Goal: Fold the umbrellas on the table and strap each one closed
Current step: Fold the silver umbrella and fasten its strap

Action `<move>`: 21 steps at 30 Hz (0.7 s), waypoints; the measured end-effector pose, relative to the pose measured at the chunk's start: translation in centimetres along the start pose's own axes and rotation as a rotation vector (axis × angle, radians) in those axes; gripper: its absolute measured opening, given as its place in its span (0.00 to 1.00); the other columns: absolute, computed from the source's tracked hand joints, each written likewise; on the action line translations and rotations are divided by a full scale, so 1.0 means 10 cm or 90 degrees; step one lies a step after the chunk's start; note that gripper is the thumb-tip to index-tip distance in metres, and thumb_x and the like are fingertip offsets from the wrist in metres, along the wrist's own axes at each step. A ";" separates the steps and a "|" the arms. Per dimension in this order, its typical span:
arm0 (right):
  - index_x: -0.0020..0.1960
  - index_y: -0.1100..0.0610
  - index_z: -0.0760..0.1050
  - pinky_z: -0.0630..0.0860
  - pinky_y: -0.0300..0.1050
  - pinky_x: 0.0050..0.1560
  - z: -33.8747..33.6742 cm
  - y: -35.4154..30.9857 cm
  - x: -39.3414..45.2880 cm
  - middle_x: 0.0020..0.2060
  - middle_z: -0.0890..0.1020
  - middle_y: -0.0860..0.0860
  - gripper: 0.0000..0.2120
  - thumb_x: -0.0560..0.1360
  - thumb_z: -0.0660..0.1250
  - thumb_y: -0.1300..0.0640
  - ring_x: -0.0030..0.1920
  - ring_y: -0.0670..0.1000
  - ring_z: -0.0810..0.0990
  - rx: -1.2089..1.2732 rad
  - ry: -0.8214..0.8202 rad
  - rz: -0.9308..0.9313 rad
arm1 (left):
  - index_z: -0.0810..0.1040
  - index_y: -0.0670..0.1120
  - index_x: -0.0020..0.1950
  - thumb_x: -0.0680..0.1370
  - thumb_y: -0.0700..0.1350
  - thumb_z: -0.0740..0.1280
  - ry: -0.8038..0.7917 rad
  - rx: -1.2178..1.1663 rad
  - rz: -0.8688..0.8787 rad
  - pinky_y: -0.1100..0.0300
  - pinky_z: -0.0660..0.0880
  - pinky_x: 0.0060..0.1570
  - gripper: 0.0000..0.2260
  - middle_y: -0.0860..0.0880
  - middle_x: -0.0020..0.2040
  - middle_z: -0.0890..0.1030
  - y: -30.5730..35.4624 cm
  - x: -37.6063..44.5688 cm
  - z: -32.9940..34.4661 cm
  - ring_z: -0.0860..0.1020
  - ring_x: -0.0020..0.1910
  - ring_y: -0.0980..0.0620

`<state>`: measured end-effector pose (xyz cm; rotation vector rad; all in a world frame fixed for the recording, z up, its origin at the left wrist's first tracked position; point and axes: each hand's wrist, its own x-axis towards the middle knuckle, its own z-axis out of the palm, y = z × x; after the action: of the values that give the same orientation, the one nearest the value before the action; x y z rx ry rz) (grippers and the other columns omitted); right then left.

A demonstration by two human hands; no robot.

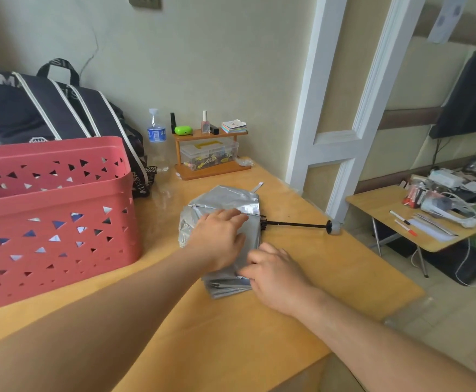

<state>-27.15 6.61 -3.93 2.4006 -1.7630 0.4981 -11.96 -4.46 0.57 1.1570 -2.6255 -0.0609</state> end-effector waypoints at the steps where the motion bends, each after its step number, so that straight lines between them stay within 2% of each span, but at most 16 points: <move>1: 0.55 0.45 0.85 0.74 0.53 0.48 0.00 -0.01 -0.01 0.42 0.74 0.46 0.16 0.74 0.64 0.59 0.50 0.56 0.72 -0.014 -0.011 -0.005 | 0.63 0.52 0.82 0.84 0.55 0.56 -0.018 0.026 -0.010 0.47 0.61 0.75 0.25 0.50 0.81 0.65 0.01 0.00 0.04 0.63 0.78 0.45; 3: 0.53 0.46 0.85 0.74 0.54 0.49 -0.01 -0.01 -0.05 0.41 0.74 0.45 0.16 0.74 0.61 0.58 0.50 0.55 0.71 -0.024 -0.022 -0.003 | 0.58 0.50 0.83 0.85 0.57 0.54 -0.072 0.056 -0.028 0.47 0.59 0.76 0.27 0.49 0.83 0.61 0.01 -0.03 0.15 0.60 0.80 0.44; 5: 0.50 0.47 0.84 0.76 0.54 0.48 -0.01 0.00 -0.09 0.40 0.73 0.44 0.18 0.73 0.57 0.56 0.49 0.54 0.72 -0.006 -0.012 0.011 | 0.51 0.48 0.85 0.86 0.59 0.50 -0.136 0.085 -0.027 0.48 0.52 0.80 0.30 0.48 0.85 0.52 0.00 -0.11 0.26 0.52 0.83 0.46; 8: 0.51 0.47 0.87 0.75 0.50 0.51 -0.07 0.02 -0.03 0.40 0.80 0.45 0.20 0.74 0.57 0.56 0.49 0.53 0.73 0.109 -0.028 0.063 | 0.42 0.48 0.86 0.86 0.60 0.43 -0.203 0.070 -0.039 0.48 0.42 0.82 0.30 0.50 0.85 0.40 0.03 -0.20 0.37 0.39 0.84 0.49; 11: 0.50 0.51 0.88 0.74 0.50 0.59 -0.15 0.17 0.23 0.46 0.86 0.46 0.15 0.77 0.62 0.61 0.52 0.53 0.76 0.177 -0.015 0.150 | 0.40 0.48 0.85 0.86 0.60 0.41 -0.218 0.076 -0.037 0.47 0.42 0.82 0.30 0.50 0.85 0.38 0.07 -0.21 0.37 0.39 0.84 0.49; 15: 0.57 0.56 0.85 0.74 0.46 0.63 -0.12 0.27 0.55 0.56 0.82 0.48 0.14 0.80 0.62 0.64 0.57 0.50 0.79 0.214 0.100 0.209 | 0.44 0.51 0.86 0.86 0.61 0.42 -0.208 0.088 -0.043 0.47 0.43 0.82 0.30 0.50 0.86 0.41 0.08 -0.22 0.38 0.42 0.84 0.49; 19: 0.59 0.55 0.85 0.72 0.40 0.63 0.00 0.25 0.72 0.57 0.83 0.48 0.13 0.81 0.63 0.61 0.59 0.49 0.79 0.226 0.059 0.211 | 0.47 0.58 0.85 0.83 0.67 0.42 -0.232 0.079 -0.038 0.45 0.41 0.81 0.30 0.48 0.85 0.39 0.08 -0.23 0.34 0.41 0.84 0.47; 21: 0.59 0.53 0.84 0.73 0.41 0.63 0.05 0.33 0.69 0.56 0.83 0.46 0.11 0.80 0.66 0.57 0.58 0.47 0.80 0.236 0.031 0.234 | 0.42 0.60 0.84 0.82 0.70 0.42 -0.263 0.079 -0.023 0.45 0.39 0.81 0.33 0.48 0.85 0.37 0.06 -0.28 0.32 0.37 0.84 0.48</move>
<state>-28.30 -0.76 -2.42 2.2465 -2.2718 0.9949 -11.46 -2.20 -3.05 1.3581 -3.0016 -0.1620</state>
